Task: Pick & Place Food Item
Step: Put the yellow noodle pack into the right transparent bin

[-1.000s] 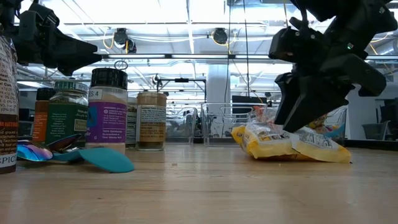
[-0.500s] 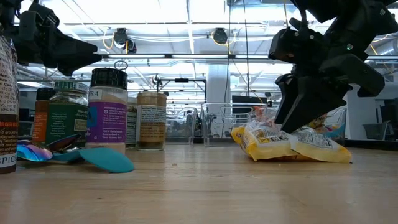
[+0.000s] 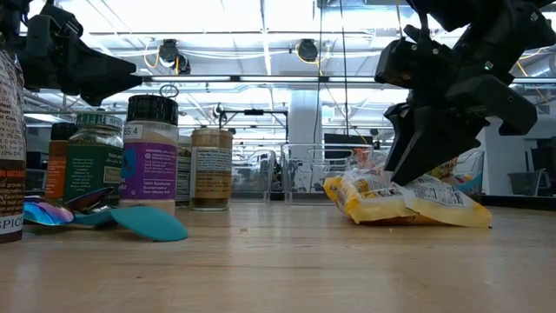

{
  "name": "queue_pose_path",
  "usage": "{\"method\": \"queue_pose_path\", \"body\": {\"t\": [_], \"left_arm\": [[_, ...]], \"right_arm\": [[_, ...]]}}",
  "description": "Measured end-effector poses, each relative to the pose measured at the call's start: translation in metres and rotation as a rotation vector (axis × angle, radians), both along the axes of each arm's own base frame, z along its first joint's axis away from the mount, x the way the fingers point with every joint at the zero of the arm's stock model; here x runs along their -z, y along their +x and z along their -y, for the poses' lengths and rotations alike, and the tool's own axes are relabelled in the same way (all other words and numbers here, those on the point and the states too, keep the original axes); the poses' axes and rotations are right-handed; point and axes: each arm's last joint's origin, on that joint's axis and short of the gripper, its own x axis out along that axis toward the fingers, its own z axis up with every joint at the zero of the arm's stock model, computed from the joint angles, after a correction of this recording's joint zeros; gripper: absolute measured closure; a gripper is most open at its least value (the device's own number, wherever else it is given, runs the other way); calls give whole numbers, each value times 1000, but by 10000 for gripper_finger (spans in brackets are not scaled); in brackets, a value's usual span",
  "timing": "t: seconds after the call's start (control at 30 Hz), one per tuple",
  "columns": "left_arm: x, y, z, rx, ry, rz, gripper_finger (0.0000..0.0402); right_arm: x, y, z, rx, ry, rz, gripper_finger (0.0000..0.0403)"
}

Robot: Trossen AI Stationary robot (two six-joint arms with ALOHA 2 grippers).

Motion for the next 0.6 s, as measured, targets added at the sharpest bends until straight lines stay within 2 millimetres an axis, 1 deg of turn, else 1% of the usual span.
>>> {"method": "queue_pose_path", "body": {"t": [0.6], "left_arm": [[0, 0, 0, 0, 0, 0, 174]], "right_arm": [[0, 0, 0, -2, -2, 1, 324]]}}
